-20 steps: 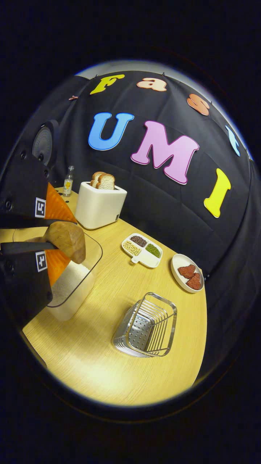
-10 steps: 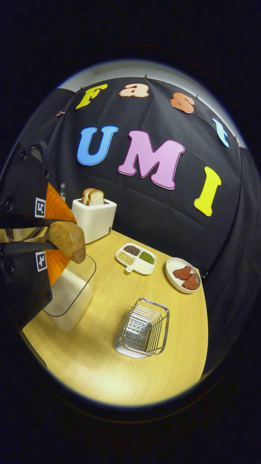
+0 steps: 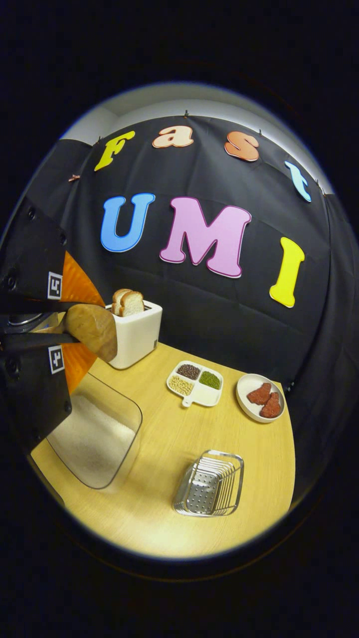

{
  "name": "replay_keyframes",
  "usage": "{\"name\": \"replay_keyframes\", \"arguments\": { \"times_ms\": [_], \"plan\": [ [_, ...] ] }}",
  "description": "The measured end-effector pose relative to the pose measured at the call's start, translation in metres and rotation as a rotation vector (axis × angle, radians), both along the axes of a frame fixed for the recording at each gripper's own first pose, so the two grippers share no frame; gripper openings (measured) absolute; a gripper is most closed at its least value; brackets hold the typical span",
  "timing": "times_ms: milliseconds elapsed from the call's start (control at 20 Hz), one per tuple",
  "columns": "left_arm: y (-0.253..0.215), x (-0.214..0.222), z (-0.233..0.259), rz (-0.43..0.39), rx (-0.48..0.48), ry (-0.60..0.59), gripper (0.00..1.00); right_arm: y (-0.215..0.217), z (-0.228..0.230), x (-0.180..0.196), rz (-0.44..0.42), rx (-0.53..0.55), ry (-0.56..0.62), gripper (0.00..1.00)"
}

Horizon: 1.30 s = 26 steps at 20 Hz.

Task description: Close the left gripper, press the button to open the rice cooker; take a wooden spoon from the chopstick holder with the right hand, scoop a spoonful of rice and pour it into the rice cooker, then put the wooden spoon back into the chopstick holder.

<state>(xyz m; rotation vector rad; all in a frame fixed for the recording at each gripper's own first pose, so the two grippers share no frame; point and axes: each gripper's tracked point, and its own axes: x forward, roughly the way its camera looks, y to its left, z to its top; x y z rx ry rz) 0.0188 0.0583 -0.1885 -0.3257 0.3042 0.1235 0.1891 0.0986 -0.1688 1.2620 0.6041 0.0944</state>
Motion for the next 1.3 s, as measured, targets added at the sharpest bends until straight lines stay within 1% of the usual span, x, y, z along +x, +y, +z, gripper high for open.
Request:
{"name": "replay_keyframes", "arguments": {
  "times_ms": [200,300,450,600,700,800,900,1100,1300],
  "plan": [
    [0.016,-0.006,0.005,0.031,0.013,-0.016,0.95,0.047,0.029,0.006,0.071,0.034,-0.038,0.19],
    [0.021,-0.01,0.004,0.038,0.024,-0.023,0.96,0.075,0.041,0.005,0.119,0.041,-0.067,0.19],
    [0.027,-0.02,-0.006,0.052,0.02,-0.01,0.96,0.122,0.047,-0.004,0.196,0.052,-0.07,0.19],
    [0.033,-0.031,-0.006,0.072,-0.008,-0.037,0.96,0.171,0.051,-0.013,0.263,0.091,-0.077,0.19],
    [0.039,-0.038,-0.009,0.084,-0.018,-0.045,0.95,0.203,0.051,-0.021,0.307,0.095,-0.088,0.19],
    [0.045,-0.043,-0.012,0.099,-0.01,-0.04,0.96,0.234,0.044,-0.026,0.35,0.058,-0.106,0.18],
    [0.054,-0.05,-0.013,0.119,0.003,-0.036,0.96,0.258,0.041,-0.03,0.392,-0.002,-0.144,0.19],
    [0.071,-0.056,-0.016,0.155,-0.007,-0.033,0.96,0.301,0.037,-0.035,0.484,-0.181,-0.279,0.18],
    [0.083,-0.061,-0.022,0.18,-0.007,-0.023,0.96,0.333,0.031,-0.042,0.567,-0.309,-0.394,0.18]
  ]
}}
